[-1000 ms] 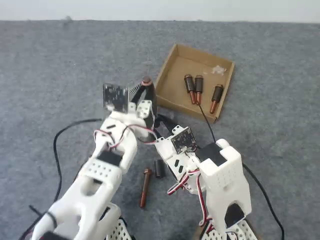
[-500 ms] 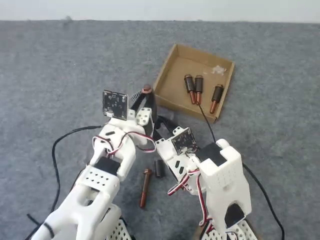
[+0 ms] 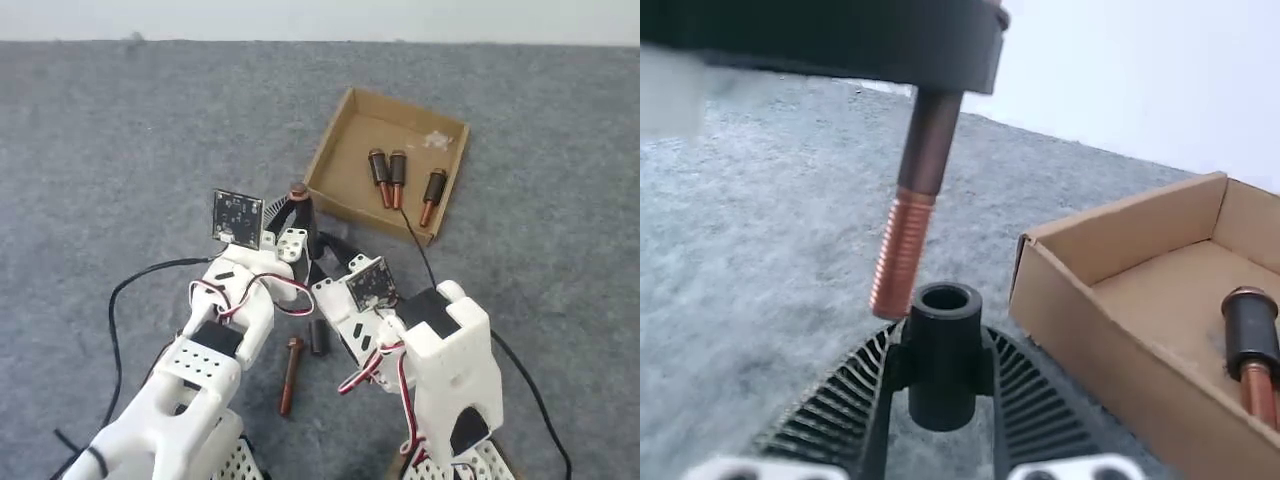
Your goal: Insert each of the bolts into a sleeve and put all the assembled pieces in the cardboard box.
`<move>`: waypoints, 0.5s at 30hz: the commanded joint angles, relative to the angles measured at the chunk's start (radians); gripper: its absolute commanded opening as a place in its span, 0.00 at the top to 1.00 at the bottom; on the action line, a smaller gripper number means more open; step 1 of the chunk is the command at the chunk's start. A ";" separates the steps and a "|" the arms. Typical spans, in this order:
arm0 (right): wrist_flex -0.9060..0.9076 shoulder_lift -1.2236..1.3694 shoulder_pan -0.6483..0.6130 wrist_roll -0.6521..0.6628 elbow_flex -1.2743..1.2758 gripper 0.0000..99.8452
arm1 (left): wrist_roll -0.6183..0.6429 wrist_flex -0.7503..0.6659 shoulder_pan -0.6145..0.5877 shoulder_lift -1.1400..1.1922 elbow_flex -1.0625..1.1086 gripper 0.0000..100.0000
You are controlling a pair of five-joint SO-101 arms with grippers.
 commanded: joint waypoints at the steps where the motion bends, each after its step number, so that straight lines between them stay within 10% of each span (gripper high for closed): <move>1: 0.002 -0.070 0.002 -0.012 0.008 0.99 | 0.015 -0.008 0.014 -0.038 -0.004 0.99; 15: -0.005 -0.071 0.004 -0.014 0.011 0.99 | 0.021 -0.080 0.015 -0.031 0.005 0.99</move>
